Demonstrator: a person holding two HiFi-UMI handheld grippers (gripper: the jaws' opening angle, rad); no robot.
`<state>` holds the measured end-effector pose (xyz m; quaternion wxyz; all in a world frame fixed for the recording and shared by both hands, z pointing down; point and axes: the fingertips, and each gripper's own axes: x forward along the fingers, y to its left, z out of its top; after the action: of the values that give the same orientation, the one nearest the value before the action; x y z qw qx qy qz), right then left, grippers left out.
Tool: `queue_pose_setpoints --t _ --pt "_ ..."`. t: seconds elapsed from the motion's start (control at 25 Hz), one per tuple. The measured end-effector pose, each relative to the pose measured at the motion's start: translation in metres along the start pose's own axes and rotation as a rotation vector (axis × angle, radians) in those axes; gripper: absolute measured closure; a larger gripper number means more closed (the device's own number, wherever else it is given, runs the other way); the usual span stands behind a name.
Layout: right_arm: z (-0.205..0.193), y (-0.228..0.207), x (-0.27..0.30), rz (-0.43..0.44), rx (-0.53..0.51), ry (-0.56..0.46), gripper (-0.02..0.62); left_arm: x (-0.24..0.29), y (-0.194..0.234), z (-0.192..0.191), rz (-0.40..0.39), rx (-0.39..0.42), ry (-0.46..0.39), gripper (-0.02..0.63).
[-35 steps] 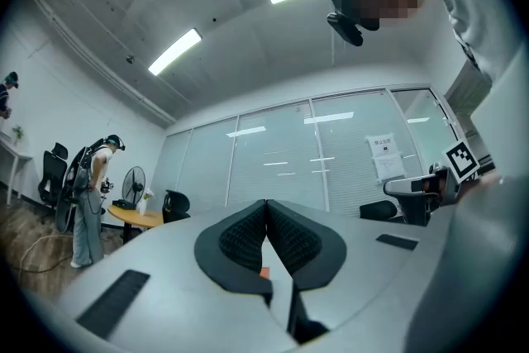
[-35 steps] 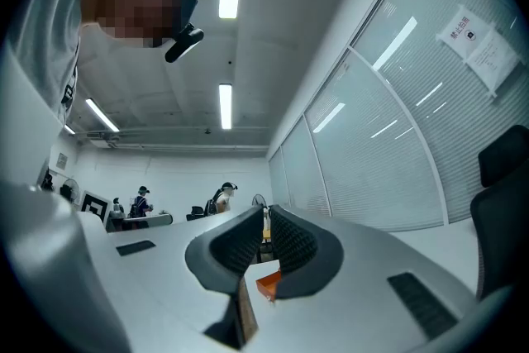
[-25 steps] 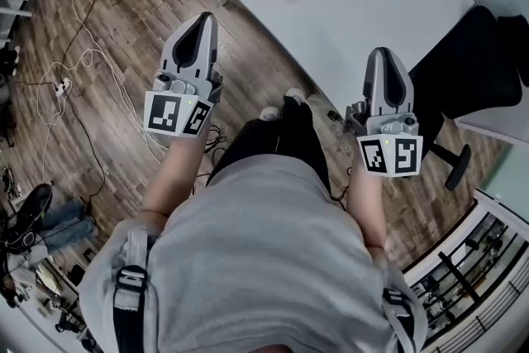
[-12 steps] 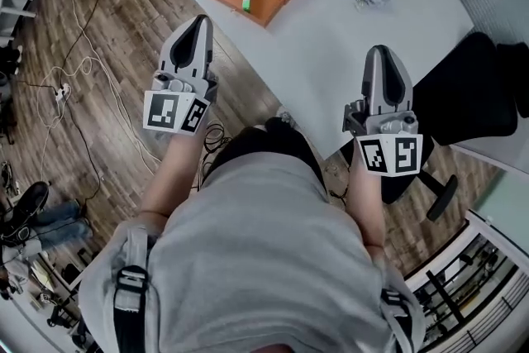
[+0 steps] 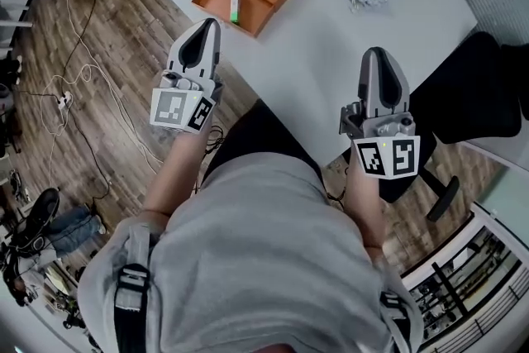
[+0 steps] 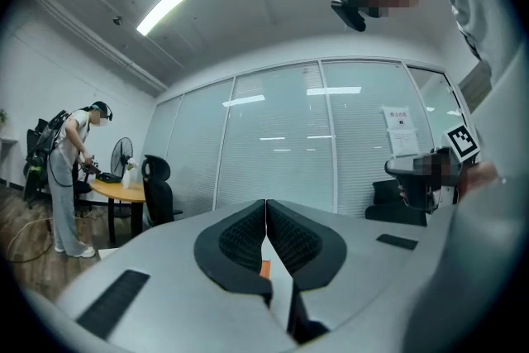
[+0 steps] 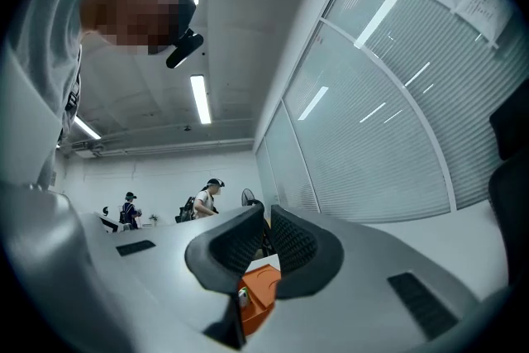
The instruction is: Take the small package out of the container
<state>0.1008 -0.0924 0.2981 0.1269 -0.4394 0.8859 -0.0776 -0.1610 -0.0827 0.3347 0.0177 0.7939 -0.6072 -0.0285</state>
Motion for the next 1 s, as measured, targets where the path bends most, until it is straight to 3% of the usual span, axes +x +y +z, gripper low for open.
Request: queue_pose_setpoints --t 0.24,0.44,0.6,0.76,1.0 --pt "-0.011 0.007 -0.01 -0.047 -0.007 0.011 0.536 0.002 0.006 -0.037 -0.06 0.006 0.064 0.584" --pt "-0.008 0.008 -0.011 -0.044 -0.024 0.023 0.535 0.014 0.011 -0.057 -0.057 0.014 0.113 0.583" --pt "-0.006 0.01 -0.018 -0.052 -0.033 0.037 0.535 0.024 0.015 -0.093 -0.059 0.047 0.208 0.575" --pt "-0.004 0.005 -0.027 -0.075 -0.035 0.049 0.535 0.036 0.015 -0.144 -0.071 0.03 0.366 0.448" --pt "-0.007 0.009 -0.038 -0.09 -0.023 0.083 0.537 0.047 0.03 -0.187 0.014 0.112 0.536 0.397"
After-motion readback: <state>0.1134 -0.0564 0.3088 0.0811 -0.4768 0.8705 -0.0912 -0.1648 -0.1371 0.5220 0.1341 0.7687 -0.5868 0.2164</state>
